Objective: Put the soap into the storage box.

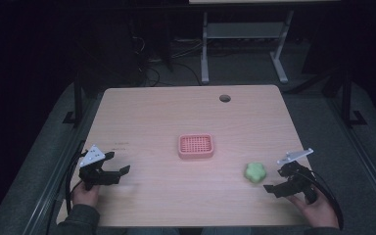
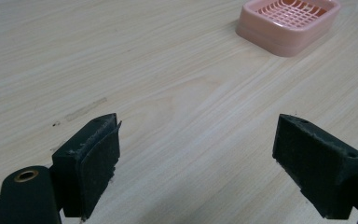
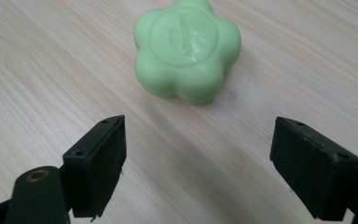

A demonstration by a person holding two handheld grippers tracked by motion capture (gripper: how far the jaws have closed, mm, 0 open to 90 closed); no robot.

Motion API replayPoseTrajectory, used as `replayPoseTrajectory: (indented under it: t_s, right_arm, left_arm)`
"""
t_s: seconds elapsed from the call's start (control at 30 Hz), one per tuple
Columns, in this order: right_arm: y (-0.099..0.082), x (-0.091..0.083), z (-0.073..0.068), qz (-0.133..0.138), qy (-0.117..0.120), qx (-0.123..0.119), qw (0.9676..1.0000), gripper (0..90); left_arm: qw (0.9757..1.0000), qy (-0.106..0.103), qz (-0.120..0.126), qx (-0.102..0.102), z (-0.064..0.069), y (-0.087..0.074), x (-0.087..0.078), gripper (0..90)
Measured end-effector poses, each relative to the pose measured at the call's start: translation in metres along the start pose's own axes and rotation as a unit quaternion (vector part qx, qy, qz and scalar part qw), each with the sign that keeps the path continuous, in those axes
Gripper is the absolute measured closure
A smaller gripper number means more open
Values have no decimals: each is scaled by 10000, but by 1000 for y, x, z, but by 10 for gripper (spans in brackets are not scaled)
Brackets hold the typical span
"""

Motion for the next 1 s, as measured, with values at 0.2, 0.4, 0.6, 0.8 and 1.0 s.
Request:
replayPoseTrajectory:
  t_s: [0.2,0.4,0.6,0.8,1.0]
  right_arm:
    - [10,2,-6,-38,18,-119,9999,182]
    - [25,10,-9,-180,-64,-351,9992,182]
    - [37,22,-15,-303,-19,-482,9984,183]
    - [44,25,-17,-431,-116,-594,9972,183]
    - [51,29,-18,-529,-164,-661,9963,186]
  left_arm:
    - [10000,4,-19,-9,1,0,-1,144]
    - [10000,30,-49,-23,-1,-2,-2,144]
    - [10000,58,-2,-55,-3,-1,-3,144]
    - [10000,31,2,-86,-2,-1,-4,144]
    - [9999,45,-2,-94,-4,-1,-5,144]
Point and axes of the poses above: each handheld gripper's, and its own axes: x roughly forward along the jaws, y roughly out of its top, z roughly to its right, the point moved 8 cm from there along x, roughly forward along the jaws, and after that the axes turned 10 degrees about x, right-handed, at the moved point
